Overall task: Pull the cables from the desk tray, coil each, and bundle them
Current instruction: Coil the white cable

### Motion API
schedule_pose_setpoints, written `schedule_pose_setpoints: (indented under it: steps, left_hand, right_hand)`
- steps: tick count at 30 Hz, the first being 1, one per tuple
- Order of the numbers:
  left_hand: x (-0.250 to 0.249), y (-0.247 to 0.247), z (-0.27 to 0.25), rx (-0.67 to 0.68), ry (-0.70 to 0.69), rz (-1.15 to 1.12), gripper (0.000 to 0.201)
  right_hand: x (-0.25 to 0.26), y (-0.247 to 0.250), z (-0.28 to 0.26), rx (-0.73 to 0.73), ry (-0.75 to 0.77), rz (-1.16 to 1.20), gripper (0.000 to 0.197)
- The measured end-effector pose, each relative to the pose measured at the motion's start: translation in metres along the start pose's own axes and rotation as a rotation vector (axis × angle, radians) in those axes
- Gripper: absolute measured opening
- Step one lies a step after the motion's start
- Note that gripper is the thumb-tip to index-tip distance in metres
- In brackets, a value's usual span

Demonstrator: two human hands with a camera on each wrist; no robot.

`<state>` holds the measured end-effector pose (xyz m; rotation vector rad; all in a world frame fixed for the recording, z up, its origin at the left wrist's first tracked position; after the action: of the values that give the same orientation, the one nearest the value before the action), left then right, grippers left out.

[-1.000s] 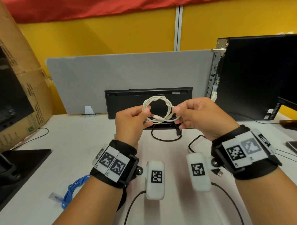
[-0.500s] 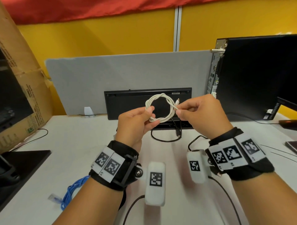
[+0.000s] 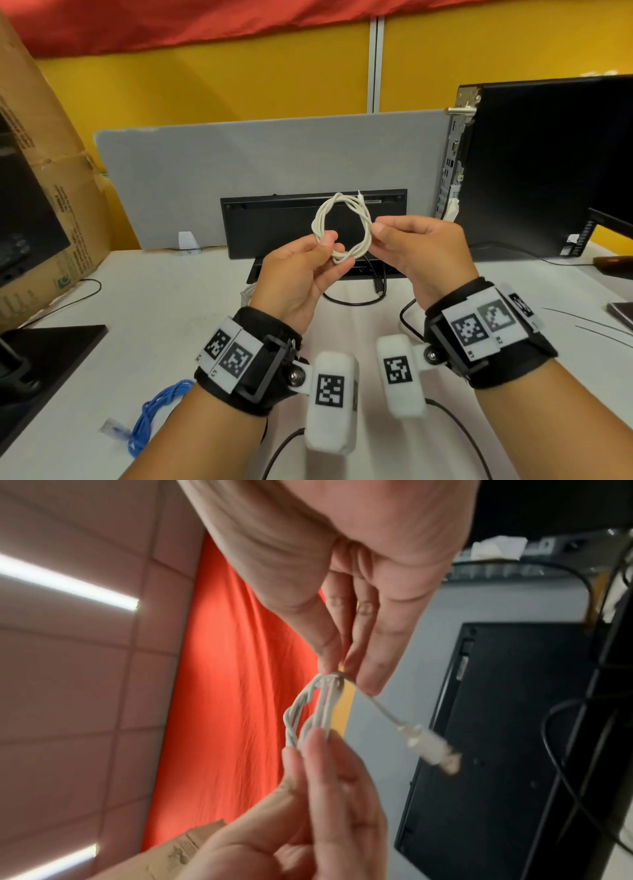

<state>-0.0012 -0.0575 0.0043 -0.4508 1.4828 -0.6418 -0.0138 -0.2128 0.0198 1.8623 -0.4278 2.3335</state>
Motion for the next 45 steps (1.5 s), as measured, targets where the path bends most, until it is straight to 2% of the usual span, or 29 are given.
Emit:
schedule_pose_setpoints:
  steps: [4,7,11,14,22,26,31,37,42,45]
  left_hand:
    - [-0.001,0.0,-0.001,0.027,-0.034,0.051,0.017]
    - [-0.001,0.0,-0.002,0.048,-0.047,0.077,0.013]
    - [0.003,-0.003,-0.007,0.115,-0.024,0.141,0.016]
    - [0.002,-0.003,-0.006,0.095,-0.02,0.109,0.016]
    - [-0.003,0.001,-0.002,0.051,0.063,0.066,0.017]
    - [-0.002,0.002,-0.002,0.032,0.07,0.066,0.019]
    - [-0.001,-0.004,-0.003,0.076,0.022,0.061,0.02]
    - [-0.002,-0.005,-0.003,0.041,-0.056,0.126,0.022]
    - [-0.002,-0.002,-0.001,0.034,0.054,0.08,0.019]
    - [-0.003,0.0,0.0,0.047,0.086,0.068,0.017]
  right_hand:
    - [0.003,-0.003,-0.003,0.081,-0.055,0.154,0.017]
    - [0.004,-0.005,-0.005,0.104,-0.047,0.138,0.022]
    - [-0.002,-0.008,-0.007,0.139,-0.076,0.132,0.019]
    - [-0.001,-0.008,-0.007,0.141,-0.082,0.168,0.02]
    - [0.009,-0.014,-0.013,0.195,0.089,0.088,0.03]
    - [0.01,-0.013,-0.013,0.232,0.112,0.069,0.038]
    - [0.011,-0.009,-0.009,0.268,0.105,0.081,0.043]
    - [0.01,-0.011,-0.008,0.319,0.108,-0.001,0.047]
    - [0.01,-0.012,-0.01,0.429,0.13,0.01,0.051]
    - [0.012,-0.013,-0.012,0.454,0.176,-0.087,0.053]
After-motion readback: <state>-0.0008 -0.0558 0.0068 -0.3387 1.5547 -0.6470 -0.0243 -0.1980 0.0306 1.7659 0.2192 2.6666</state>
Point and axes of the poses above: each hand's wrist, its own z-axis towards the middle knuckle, its own y-axis out of the back of the hand, x = y × z, the point moved 1 cm from there along z, towards the middle knuckle, and after that the axes turned 10 degrees about -z, right-handed, at the moved point
